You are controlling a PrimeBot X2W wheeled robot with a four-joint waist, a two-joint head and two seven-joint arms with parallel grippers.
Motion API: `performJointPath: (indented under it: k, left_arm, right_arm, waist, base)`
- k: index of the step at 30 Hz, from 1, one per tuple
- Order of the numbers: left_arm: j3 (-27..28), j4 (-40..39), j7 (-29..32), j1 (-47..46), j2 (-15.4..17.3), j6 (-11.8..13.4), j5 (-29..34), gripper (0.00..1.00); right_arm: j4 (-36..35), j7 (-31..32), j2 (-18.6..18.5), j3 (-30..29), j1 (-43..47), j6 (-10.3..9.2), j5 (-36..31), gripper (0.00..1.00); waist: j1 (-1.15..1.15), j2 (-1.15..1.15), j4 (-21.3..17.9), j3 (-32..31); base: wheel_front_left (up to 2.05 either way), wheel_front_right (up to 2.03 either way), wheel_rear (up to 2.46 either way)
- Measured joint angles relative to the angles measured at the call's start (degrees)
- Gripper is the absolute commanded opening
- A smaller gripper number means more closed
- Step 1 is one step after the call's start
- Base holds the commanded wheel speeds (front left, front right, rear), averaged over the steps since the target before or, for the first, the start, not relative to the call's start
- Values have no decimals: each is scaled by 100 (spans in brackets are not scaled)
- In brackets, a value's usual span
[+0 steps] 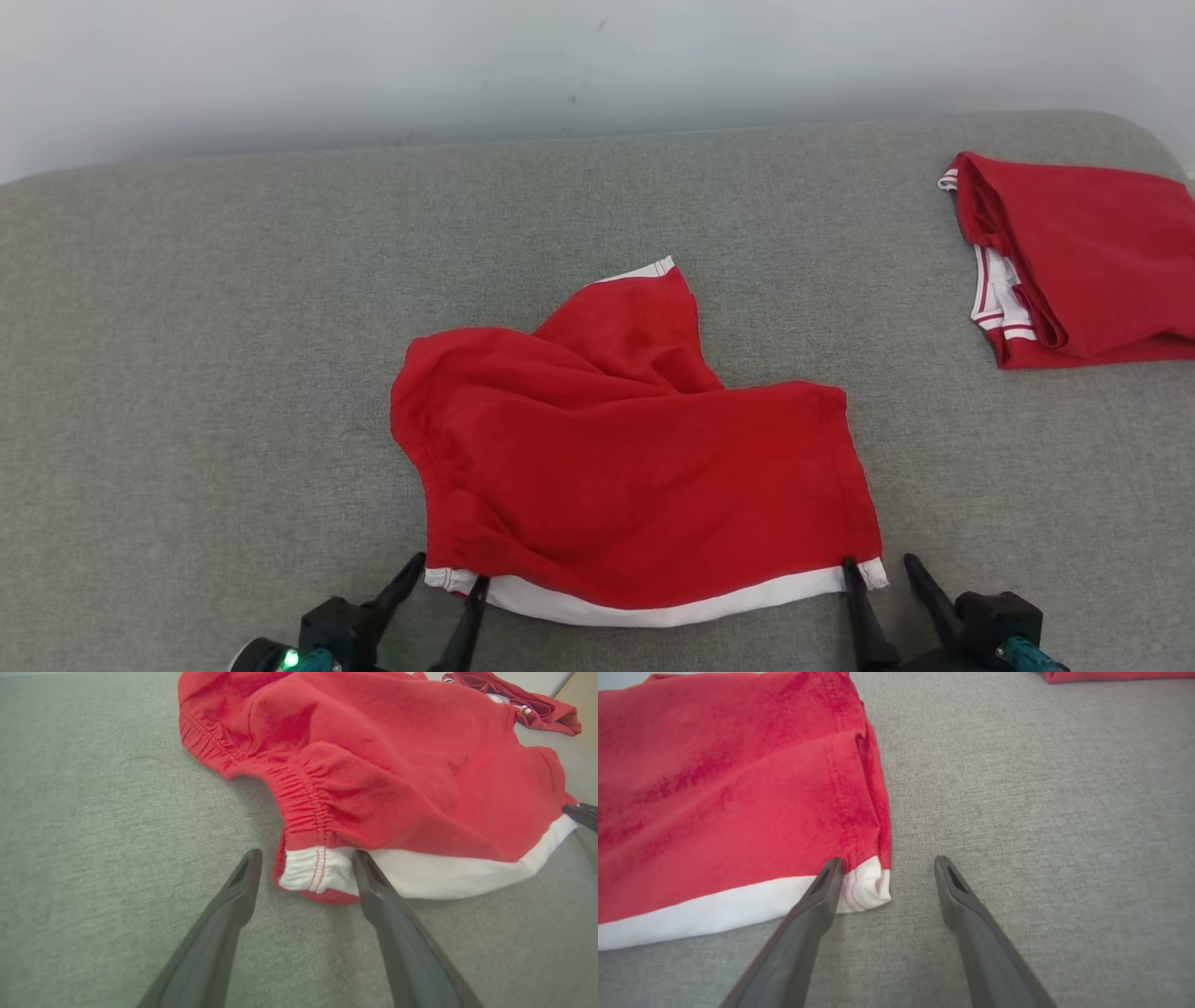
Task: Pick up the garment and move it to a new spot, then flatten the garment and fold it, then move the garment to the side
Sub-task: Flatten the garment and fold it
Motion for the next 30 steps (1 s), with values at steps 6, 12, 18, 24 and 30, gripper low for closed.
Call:
performJointPath:
  k: [6,12,18,24,30]
  left_arm:
    - [-276,-94,0,-10,5,0,-98,0]
    - [-249,-438,1,82,87,0,-158,0]
    - [13,-1001,0,121,209,0,-159,0]
    - [116,-1394,0,-423,333,0,-290,0]
    - [-285,-1374,1,-1512,614,0,-481,0]
  right_arm:
    - [230,-25,19,381,-88,-9,382,0]
    - [-75,12,4,460,-78,-8,535,0]
    - [-770,10,-218,415,-109,-8,579,0]
    - [-1199,20,-382,580,-590,-8,883,0]
    - [-1322,237,-612,728,-1481,-8,1159,0]
  waist:
    - [0,0,43,-52]
    - [0,0,42,-153]
    - [0,0,22,-239]
    - [0,0,-31,-183]
    - [0,0,-59,39]
  base:
    - [0,0,0]
    - [0,0,0]
    - [0,0,0]
    - [0,0,0]
    - [0,0,0]
